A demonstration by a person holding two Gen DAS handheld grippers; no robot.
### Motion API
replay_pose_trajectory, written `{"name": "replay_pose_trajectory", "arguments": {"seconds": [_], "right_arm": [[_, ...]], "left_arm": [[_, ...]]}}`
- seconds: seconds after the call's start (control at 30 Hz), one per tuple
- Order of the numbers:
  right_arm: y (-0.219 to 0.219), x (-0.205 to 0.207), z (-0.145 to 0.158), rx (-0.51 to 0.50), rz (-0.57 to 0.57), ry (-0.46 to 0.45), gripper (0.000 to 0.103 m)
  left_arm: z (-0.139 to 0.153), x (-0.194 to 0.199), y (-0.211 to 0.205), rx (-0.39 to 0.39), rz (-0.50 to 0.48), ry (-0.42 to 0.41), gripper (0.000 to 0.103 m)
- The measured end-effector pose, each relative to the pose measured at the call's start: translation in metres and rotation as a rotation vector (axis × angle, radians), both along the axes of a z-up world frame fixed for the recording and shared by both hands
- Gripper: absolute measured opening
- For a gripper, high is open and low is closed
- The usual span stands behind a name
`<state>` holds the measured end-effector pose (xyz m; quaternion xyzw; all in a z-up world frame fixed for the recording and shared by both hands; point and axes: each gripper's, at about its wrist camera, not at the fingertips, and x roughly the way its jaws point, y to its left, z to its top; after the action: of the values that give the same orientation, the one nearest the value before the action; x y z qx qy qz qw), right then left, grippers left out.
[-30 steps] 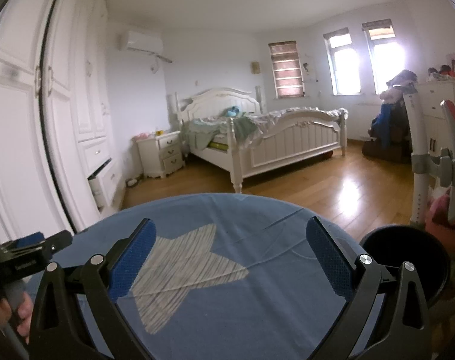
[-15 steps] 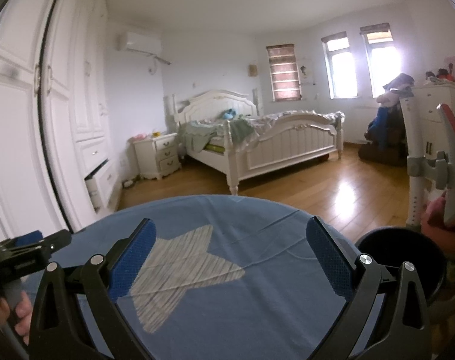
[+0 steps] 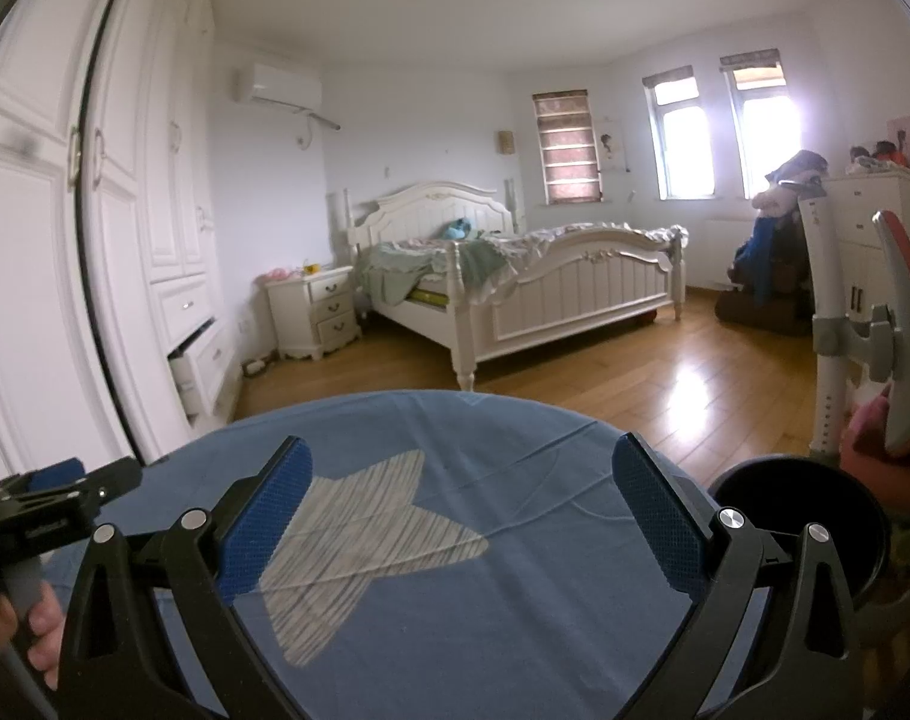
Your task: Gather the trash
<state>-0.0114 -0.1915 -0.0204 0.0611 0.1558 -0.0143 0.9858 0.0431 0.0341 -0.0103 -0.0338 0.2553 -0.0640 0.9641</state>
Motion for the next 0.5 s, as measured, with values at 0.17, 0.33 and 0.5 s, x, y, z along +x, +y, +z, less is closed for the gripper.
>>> {"name": "replay_pose_trajectory", "arguments": {"seconds": [0.17,0.33,0.5], "right_arm": [[-0.0020,0.0000,-0.0001,-0.001,0.000,0.000,0.099],[-0.0017,0.0000,-0.0004,-0.001,0.001,-0.001,0.099],[-0.0020,0.0001,-0.0006,0.001,0.001,0.000,0.099]], "left_arm": [[0.0004,-0.0011,-0.0003,0.001,-0.002,-0.003,0.098],[0.0003,-0.0011,-0.0004,-0.001,-0.003,-0.001,0.098],[0.0004,-0.0020,-0.0014,0.000,-0.005,-0.003,0.098]]}}
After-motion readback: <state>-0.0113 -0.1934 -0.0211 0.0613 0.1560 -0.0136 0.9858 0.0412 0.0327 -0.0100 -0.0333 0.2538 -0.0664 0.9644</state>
